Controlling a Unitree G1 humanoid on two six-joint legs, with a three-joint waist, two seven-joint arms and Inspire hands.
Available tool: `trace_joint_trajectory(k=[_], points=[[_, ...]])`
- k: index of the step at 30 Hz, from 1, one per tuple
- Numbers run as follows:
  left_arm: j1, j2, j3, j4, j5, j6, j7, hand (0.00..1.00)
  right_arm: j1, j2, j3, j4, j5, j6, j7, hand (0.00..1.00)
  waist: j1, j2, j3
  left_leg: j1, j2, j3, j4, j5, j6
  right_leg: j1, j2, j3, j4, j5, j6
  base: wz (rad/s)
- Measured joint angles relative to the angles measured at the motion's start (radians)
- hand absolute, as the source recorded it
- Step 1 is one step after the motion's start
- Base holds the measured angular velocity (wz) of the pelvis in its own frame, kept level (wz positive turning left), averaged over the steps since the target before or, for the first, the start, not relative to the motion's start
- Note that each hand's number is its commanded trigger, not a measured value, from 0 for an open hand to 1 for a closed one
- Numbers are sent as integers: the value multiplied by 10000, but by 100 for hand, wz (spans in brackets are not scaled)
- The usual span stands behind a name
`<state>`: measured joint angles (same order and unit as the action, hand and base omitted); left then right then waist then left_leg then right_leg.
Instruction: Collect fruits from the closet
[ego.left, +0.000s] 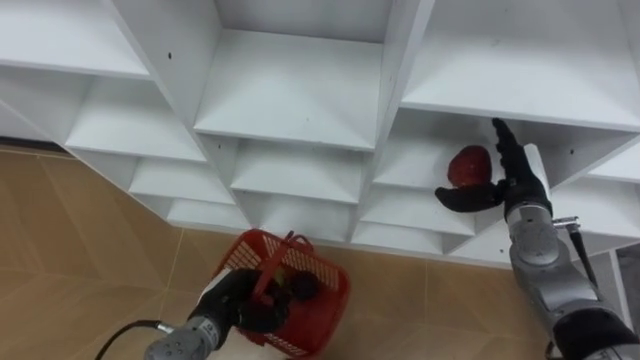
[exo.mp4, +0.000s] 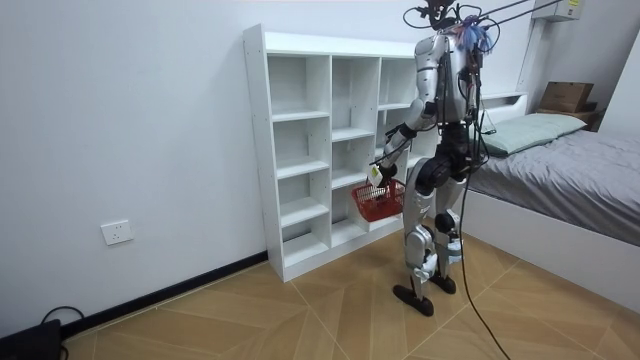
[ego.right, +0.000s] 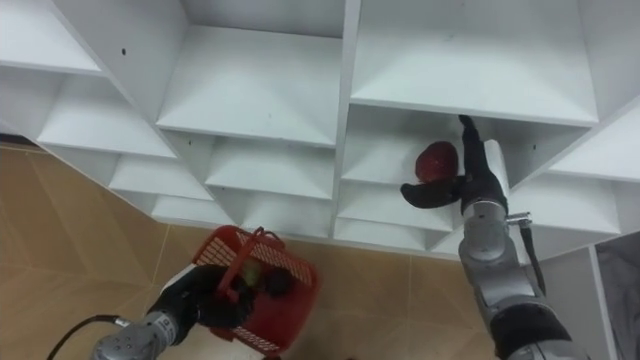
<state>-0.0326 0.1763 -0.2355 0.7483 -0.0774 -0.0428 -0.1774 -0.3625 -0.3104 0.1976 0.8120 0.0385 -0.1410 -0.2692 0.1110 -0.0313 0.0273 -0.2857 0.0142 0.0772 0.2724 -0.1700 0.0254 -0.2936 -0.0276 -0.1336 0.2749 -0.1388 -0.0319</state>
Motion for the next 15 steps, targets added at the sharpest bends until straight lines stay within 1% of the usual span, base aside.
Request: trace_joint_trajectory(k=[15], points=[[-40,0,-54,0,-77,-1,8,100,0,0,0,0,4,0,12,0,-2,-17,16,-24,-2,1,0,1,0,-24,-4,1,1,0,0,0]])
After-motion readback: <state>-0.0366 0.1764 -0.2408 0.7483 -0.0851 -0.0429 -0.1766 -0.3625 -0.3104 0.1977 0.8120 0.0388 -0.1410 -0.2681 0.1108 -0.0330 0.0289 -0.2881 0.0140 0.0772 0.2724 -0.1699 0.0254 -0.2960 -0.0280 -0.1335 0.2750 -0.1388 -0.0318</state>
